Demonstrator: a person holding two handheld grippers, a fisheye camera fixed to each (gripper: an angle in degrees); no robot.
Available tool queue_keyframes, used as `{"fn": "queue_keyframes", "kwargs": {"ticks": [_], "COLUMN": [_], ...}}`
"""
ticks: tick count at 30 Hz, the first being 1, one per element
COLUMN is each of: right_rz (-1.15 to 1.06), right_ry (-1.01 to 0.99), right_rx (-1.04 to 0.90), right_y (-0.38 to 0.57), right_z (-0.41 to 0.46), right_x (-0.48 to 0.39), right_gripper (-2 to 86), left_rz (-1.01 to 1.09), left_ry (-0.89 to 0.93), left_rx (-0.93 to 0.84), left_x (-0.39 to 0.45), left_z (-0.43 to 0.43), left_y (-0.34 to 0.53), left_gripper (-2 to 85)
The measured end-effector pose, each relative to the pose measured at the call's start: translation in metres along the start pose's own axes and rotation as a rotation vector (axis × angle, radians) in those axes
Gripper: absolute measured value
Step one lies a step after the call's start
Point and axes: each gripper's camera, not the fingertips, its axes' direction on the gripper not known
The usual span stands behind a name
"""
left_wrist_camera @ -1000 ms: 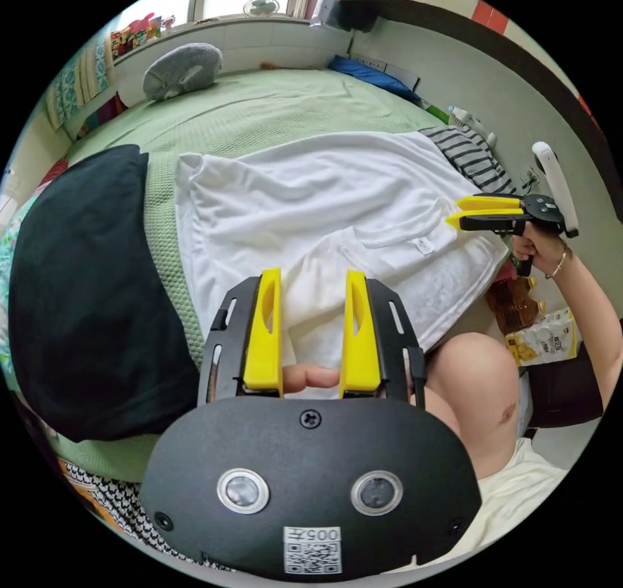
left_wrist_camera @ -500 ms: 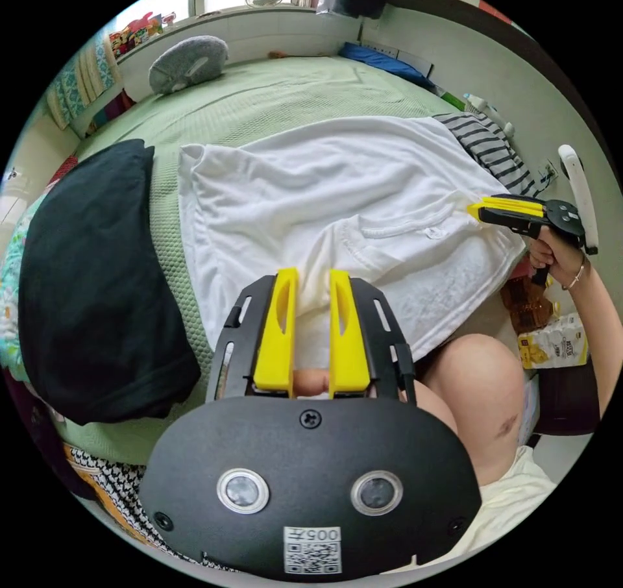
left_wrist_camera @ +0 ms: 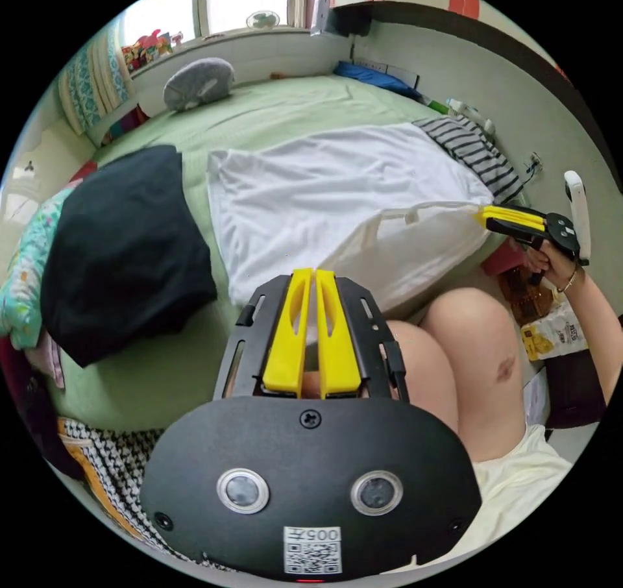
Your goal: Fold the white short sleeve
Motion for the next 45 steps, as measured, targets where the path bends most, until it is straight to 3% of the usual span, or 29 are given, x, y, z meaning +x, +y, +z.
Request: {"fn": "queue_keyframes", "kwargs": {"ticks": [4,13,20,24,27,41,45], "right_rz": [0.027,0.082,0.15,0.289,0.331,0.306,0.303], "right_ry": [-0.013,-0.041,0.008,-0.084,-0.113,-0.09,-0.093], "right_rx": [-0.136,-0.008,-0.132,-0.166,-0.126,-0.021,-0.008], "right_y": [0.035,0.029,0.05,0.069,0.089,0.131,0.138], "right_z": [0.015,-0.023,0.014,0.003,-0.018,-0.074,-0.082], "right_x": [0.008,0.032,0.032,0.049,0.051,0.047,0.048], "right_gripper": [-0.8,-0.9,-0.9,-1.0,-1.0,-1.0,-1.0], "left_rz": [-0.082,-0.201,-0.231,-0.201,-0.215,-0.335,-0.323], "left_ry": [-0.005,0.04,0.068,-0.011,-0.088,0.063,0.023], "left_rx": [-0.045,0.061,-0.026,0.041,0.05,-0.043,-0.079], "left_x": [-0.013,-0.048,-0.056,-0.053,-0.061,-0.09,-0.087], "left_z": [0.011,-0.018,-0.002,-0.023,-0.03,-0.002,0.002], "left_y": [0.035,0.025,0.033,0.042,0.045,0.071,0.066], "left_gripper": [0.8,6.9,7.3,7.6,7.6,7.1,5.9]}}
